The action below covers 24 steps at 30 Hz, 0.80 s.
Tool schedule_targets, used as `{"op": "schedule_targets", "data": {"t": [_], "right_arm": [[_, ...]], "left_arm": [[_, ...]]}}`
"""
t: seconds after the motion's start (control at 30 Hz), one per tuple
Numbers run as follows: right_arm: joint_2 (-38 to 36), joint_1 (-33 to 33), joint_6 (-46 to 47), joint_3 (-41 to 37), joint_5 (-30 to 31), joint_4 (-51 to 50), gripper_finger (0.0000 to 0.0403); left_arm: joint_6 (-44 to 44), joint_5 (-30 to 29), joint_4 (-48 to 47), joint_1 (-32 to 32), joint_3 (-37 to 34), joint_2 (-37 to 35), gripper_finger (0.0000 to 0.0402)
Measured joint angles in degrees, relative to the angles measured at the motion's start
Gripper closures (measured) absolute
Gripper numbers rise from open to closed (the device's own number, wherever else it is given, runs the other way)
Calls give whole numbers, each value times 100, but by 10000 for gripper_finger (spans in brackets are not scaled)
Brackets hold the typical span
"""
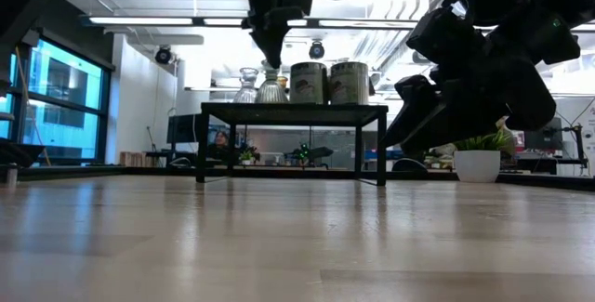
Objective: Pick & Place candle stick holders
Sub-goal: Put the green glass candlestick on the shelf aligned with the other candlesticks, then return to Home Position
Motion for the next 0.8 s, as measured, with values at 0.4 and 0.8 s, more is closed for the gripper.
{"op": "schedule_targets", "data": {"t": [0.4,0.8], "right_arm": [[0,1,2,0,-107,-4,176],[0,-1,17,0,-107,-53,176]], "left_arm": [[31,5,13,-2,-15,13,318],[156,-202,30,-2,233,34,216]]}}
